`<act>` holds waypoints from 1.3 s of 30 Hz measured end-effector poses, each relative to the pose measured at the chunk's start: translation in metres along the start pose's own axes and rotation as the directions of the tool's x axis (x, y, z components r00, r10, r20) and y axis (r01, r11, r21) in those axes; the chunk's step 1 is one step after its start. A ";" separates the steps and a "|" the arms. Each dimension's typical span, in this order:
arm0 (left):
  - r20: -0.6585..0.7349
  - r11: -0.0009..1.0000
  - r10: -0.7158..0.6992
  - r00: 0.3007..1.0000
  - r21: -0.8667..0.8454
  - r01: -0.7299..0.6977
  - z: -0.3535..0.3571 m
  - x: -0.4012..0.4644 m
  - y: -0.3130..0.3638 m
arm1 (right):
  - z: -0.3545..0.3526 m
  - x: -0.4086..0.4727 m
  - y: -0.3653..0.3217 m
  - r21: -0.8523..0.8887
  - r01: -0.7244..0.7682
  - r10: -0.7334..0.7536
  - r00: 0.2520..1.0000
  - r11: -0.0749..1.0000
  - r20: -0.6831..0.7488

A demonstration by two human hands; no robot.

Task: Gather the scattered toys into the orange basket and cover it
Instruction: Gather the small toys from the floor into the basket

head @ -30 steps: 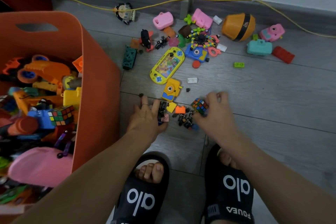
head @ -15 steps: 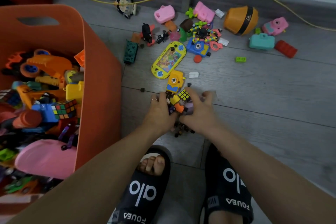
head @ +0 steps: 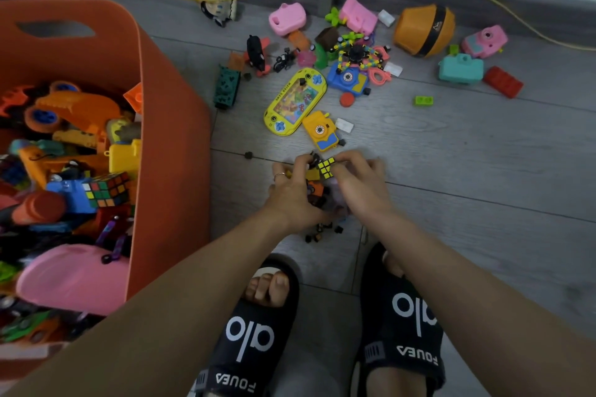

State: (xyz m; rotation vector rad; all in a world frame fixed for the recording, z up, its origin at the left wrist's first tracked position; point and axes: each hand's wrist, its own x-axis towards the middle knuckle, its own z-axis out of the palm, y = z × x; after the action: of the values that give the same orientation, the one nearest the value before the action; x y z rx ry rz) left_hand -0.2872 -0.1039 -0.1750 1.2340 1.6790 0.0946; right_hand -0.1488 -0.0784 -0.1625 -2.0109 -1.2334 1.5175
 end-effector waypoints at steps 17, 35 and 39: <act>-0.044 0.880 0.154 0.987 0.460 -0.117 0.002 0.014 -0.005 | -0.020 0.012 0.013 -0.332 0.213 -0.247 0.967 0.919 -0.064; -0.109 0.938 0.201 0.974 0.309 -0.159 -0.102 -0.031 0.058 | -0.050 -0.033 -0.124 0.092 0.096 -0.104 0.991 0.991 0.088; -0.256 0.903 0.311 0.915 0.380 -0.200 -0.186 -0.096 0.085 | -0.045 -0.090 -0.218 0.114 0.239 -0.254 0.956 0.964 0.149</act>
State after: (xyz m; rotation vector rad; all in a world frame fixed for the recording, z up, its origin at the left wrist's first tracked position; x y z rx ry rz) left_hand -0.3712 -0.0497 0.0277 1.7871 1.8436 0.1678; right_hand -0.2075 -0.0154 0.0613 -1.6302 -1.3889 1.6067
